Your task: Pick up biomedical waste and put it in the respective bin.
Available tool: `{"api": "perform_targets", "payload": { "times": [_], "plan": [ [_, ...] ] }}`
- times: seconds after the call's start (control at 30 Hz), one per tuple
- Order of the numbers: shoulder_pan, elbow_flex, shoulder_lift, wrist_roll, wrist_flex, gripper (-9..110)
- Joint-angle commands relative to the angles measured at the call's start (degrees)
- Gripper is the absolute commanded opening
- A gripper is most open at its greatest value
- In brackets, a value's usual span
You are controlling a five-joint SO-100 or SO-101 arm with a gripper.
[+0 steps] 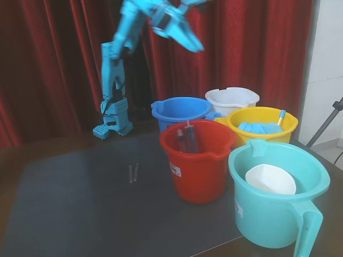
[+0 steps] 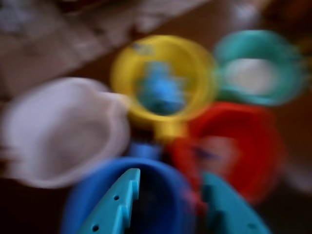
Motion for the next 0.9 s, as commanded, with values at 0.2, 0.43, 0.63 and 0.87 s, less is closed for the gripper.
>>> {"api": "perform_targets", "payload": {
  "times": [0.2, 0.43, 0.63, 0.87],
  "plan": [
    [25.6, 22.2, 27.9, -45.5, 13.6, 0],
    [35.8, 65.0, 54.6, -53.3, -6.4, 0],
    [36.2, 112.8, 88.6, -58.1, -27.2, 0],
    [44.0, 134.0, 89.6, -58.8, -36.8, 0]
  ]
}}
